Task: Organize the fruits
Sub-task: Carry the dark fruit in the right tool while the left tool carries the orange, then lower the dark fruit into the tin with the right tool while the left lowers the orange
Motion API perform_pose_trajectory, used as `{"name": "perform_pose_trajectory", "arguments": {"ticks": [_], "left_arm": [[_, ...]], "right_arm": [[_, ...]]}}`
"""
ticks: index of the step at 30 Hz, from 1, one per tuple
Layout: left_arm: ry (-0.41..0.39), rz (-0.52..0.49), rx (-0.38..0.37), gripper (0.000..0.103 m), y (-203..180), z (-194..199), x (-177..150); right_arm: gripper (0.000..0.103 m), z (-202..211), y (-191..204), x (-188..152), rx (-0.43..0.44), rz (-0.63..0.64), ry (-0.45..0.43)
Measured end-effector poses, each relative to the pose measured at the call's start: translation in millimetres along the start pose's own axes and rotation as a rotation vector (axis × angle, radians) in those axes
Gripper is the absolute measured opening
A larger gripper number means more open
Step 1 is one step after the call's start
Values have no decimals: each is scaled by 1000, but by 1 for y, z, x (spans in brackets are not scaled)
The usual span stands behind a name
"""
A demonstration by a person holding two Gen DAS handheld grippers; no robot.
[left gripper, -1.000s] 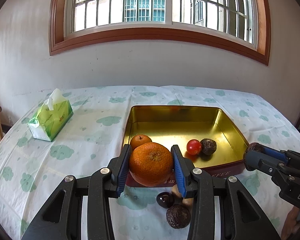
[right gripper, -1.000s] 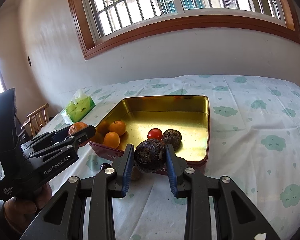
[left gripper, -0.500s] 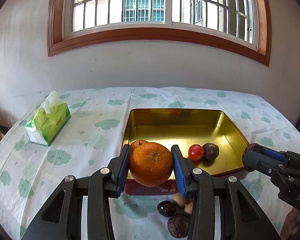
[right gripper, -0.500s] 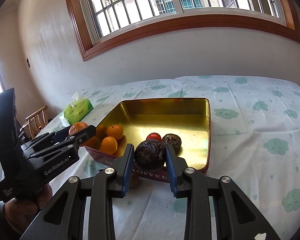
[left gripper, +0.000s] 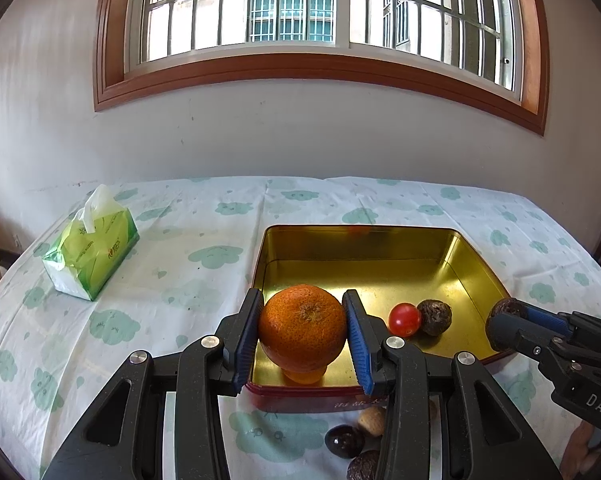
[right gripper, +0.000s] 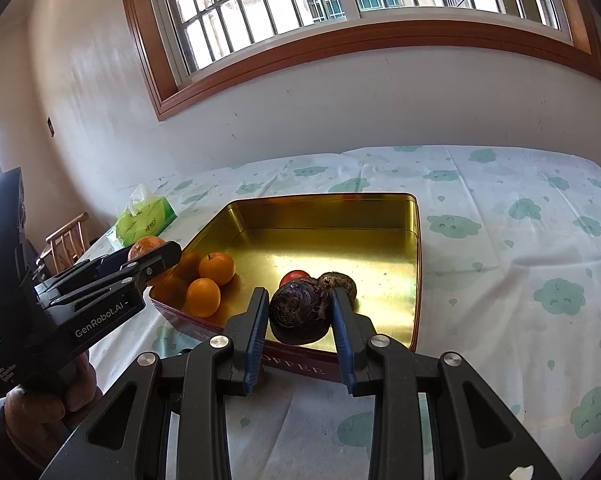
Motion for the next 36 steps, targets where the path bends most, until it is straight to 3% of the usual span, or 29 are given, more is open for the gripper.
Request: {"name": "perform_pose_trajectory", "arguments": {"ticks": [36], "left_arm": [[12,-34,-25,41,5,-40,11]], "right_arm": [[29,-34,-2,10,-2,-5,11]]}}
Point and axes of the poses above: each gripper's, at about its wrist camera, not at the fingertips, and z roughly against the way its jaws point, y to its left, x to its top, the point moved 6 cm from there along -z, roughly the way its jaws point, and after that the axes turned 8 degrees about -x, right-handed, at the moved point
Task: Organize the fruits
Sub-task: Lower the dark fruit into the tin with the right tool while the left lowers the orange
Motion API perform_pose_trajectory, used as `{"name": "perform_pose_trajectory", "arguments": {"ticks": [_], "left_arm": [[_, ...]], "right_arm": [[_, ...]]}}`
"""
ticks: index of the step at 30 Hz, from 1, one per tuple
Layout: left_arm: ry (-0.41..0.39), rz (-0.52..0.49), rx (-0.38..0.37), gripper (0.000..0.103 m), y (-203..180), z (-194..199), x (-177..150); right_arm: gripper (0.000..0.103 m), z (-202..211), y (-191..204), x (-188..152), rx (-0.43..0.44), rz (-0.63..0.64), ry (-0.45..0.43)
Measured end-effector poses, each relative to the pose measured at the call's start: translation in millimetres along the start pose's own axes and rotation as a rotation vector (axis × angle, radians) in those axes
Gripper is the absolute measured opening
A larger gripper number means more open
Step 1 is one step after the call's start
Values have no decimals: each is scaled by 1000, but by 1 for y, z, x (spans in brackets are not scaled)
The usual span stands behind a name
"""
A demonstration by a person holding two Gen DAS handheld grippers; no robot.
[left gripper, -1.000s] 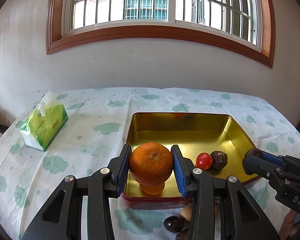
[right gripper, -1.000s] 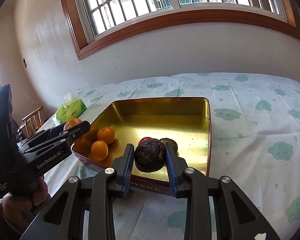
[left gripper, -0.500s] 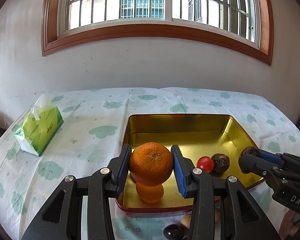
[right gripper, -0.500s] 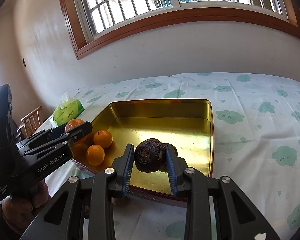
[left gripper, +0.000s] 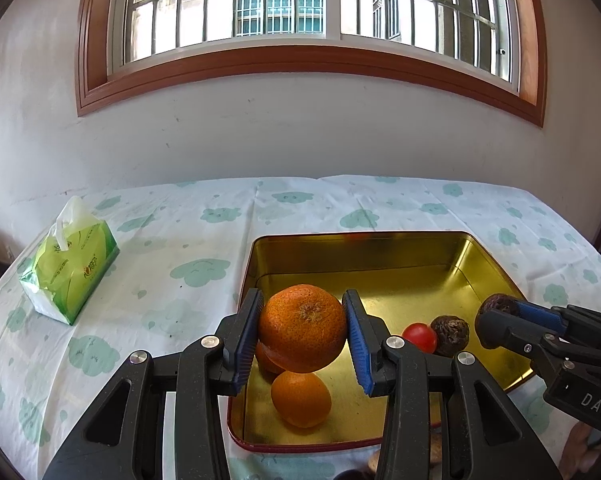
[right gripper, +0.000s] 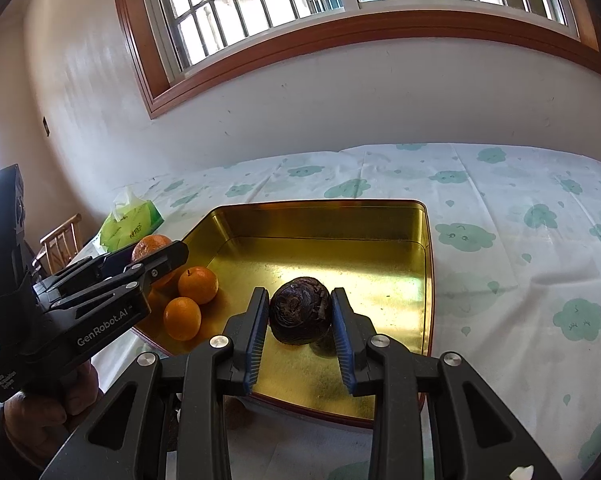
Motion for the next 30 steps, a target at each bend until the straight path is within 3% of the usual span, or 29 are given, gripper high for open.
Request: {"name": "perform_pose_trajectory", "arguments": {"ticks": [30], "left_arm": [[-2,-12,-5,41,7,-19,2]], "right_arm": [[29,-21,-7,-1,-11,-19,6]]}}
Point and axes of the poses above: each gripper's, at about its wrist camera, not at the fingertips, and z roughly against the way its jaws point, y to its left, x to its top, the point moved 6 cm from there along -z, roughly the way its jaws point, and after that the axes turned 8 degrees about -x, right-handed, at the moved point
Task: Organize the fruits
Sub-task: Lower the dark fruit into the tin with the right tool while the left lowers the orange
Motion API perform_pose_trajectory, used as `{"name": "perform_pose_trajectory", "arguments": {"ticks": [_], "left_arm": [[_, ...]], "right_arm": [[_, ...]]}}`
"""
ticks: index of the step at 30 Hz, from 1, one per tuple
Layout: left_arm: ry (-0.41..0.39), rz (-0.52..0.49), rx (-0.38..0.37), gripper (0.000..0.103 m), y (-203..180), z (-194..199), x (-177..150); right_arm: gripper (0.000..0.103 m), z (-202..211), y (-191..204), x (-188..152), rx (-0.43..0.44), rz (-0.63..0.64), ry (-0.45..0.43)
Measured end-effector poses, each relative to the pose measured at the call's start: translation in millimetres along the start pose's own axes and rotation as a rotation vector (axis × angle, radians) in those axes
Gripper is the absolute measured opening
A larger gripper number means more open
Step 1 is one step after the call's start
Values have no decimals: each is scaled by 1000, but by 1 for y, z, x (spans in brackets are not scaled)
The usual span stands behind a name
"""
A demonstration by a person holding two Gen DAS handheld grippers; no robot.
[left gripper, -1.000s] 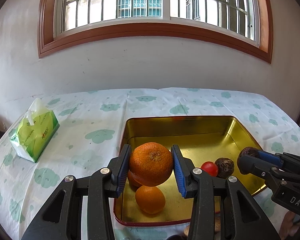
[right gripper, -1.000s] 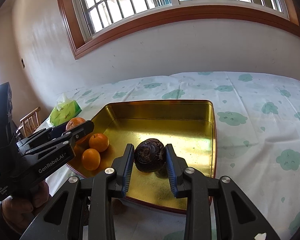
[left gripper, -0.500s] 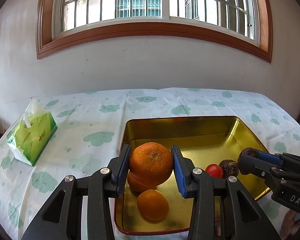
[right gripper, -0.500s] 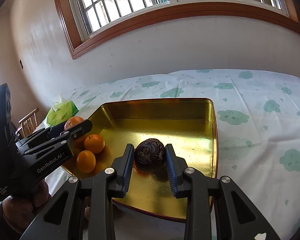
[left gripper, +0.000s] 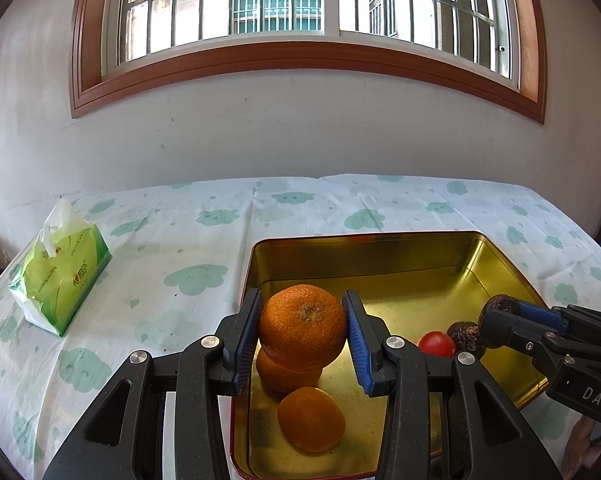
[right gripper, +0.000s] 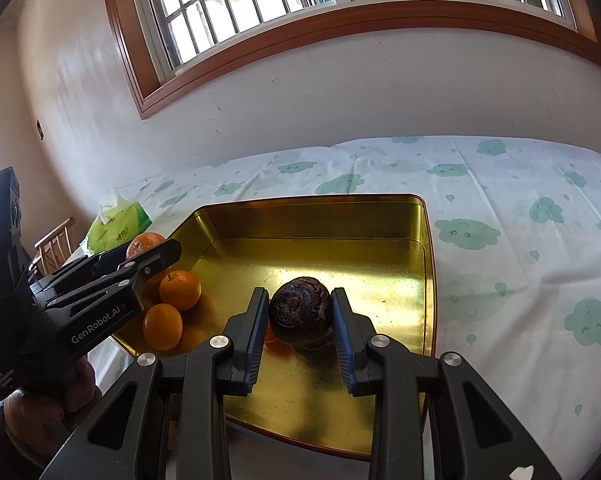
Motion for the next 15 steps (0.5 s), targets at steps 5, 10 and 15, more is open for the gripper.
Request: {"name": "perform_pose_trajectory", "arguments": {"ticks": [5,10,15], "left_arm": [[-6,-1,-2,41,1,-4,0],[-6,-2,-4,41,2,-6,0],[-7,-2,-6,41,2,-7,0]], "right_arm": [[29,-2,-1,1,-3,-4,-1],[29,-3,-2,2,-2,-6,-2],[29,-3,-2,3,0,-3,-5]]}}
Point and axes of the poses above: each gripper's, at about its wrist camera, not at the fingertips, and z roughly against the way its jaws point, y to its left, x to its top, the point moved 6 cm from there along -z, roughly the way its jaws point, and after that the axes turned 8 degrees about -x, right-handed, at the moved point
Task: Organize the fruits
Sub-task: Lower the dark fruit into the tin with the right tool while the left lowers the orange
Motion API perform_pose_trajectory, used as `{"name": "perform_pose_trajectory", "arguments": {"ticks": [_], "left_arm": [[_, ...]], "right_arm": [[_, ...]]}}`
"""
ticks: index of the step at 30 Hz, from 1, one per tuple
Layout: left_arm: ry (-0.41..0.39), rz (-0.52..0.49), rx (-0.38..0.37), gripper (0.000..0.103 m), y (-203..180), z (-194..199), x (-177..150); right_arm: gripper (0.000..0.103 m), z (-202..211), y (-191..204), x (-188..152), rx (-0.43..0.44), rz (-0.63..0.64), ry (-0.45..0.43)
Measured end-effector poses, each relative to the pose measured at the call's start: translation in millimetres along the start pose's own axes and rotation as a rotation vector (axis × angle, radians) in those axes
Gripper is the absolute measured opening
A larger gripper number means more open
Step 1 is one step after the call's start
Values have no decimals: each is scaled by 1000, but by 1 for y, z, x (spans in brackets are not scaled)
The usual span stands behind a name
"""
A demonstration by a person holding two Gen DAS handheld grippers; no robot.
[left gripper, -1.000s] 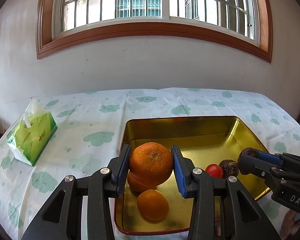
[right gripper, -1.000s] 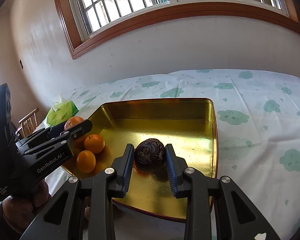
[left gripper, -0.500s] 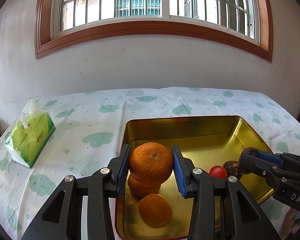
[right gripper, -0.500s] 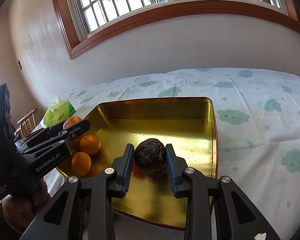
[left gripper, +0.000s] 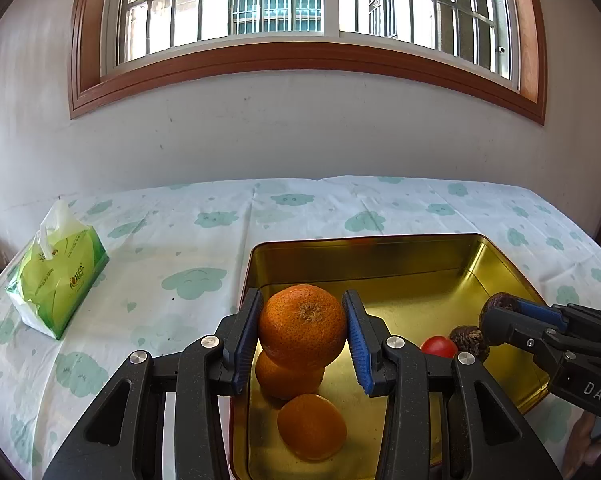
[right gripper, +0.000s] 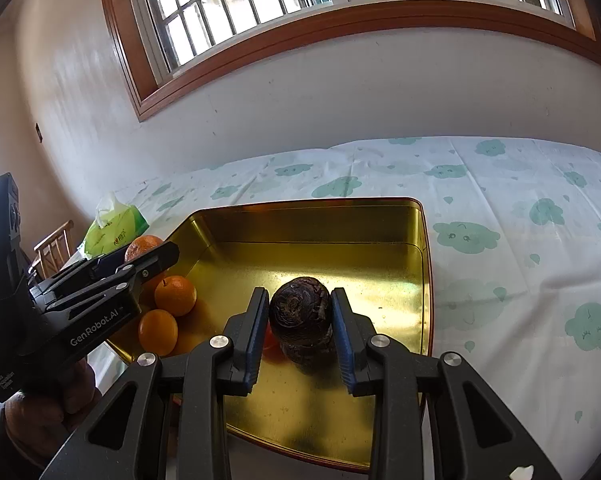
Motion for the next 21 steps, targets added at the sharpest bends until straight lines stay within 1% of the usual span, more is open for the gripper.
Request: {"name": "perform_pose_trajectory", "arguments": {"ticks": [21], "left_arm": [[-6,-10,-3,42,-3,-3,1]], "right_arm": [[30,-2,1,5,-16,18,-10]]}}
Point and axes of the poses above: each gripper's, at about its wrist camera, not at the fingertips, and z roughly against the way its jaws point, y to its left, x to its top, the point moved 6 cm from there along -z, roughly the way its jaws point, and after that the axes turned 8 degrees about -x, right-handed, at the moved point
